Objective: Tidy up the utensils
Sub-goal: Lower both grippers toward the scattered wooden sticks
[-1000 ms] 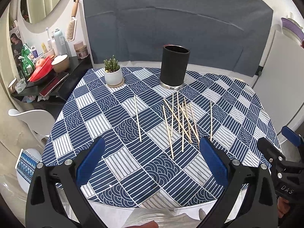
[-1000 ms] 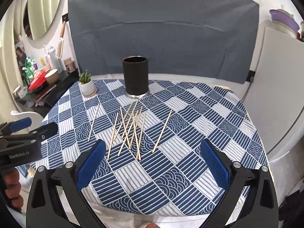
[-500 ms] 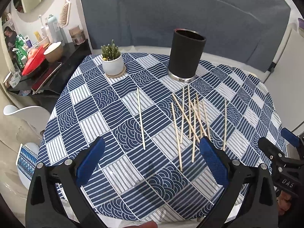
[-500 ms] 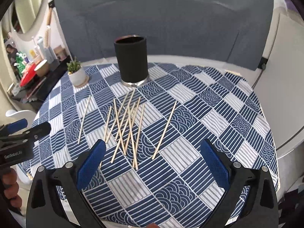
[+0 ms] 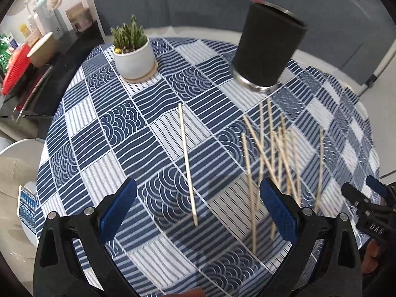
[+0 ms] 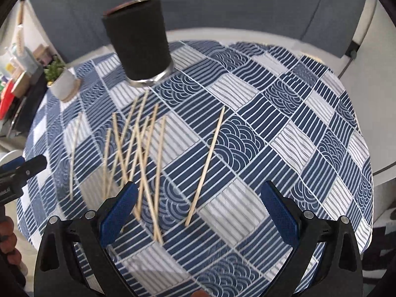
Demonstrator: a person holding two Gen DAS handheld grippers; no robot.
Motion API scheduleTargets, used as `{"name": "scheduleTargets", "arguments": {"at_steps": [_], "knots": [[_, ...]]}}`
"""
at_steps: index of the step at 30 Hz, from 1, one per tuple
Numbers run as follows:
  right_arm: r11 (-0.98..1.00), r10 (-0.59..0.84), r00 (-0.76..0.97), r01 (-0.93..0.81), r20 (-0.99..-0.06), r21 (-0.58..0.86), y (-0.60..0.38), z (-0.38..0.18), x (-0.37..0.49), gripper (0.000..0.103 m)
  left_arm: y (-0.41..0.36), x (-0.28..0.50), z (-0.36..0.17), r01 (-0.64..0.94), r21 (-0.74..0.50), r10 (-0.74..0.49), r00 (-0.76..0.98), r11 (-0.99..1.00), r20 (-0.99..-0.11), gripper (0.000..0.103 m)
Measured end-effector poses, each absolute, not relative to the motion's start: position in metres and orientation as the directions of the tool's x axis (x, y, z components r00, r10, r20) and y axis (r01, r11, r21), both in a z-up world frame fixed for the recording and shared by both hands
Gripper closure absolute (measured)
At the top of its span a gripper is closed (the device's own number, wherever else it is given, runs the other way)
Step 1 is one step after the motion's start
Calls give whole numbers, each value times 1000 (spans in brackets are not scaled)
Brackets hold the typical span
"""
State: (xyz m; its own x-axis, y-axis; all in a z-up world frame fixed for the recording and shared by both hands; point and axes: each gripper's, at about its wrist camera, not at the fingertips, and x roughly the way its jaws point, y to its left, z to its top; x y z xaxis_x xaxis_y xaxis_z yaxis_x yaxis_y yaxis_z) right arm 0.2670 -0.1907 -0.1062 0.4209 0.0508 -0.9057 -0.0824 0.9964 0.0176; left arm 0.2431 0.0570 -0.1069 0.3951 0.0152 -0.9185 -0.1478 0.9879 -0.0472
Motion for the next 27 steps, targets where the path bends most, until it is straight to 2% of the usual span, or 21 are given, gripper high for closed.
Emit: {"name": "scheduleTargets", "arguments": {"at_steps": [10, 22, 27], "knots": [[999, -36, 303, -27, -952, -47, -196, -158, 328, 8, 70, 290, -158, -144, -9, 34, 295, 990, -955, 6], [1000, -1, 242, 8, -970, 1, -208, -190, 351, 7, 71, 303, -198, -135, 18, 42, 178, 991, -983, 4], [1000, 7, 246, 5, -969, 8, -213, -194, 357, 6, 72, 302, -200, -122, 12, 40, 228, 992, -973, 4]]}}
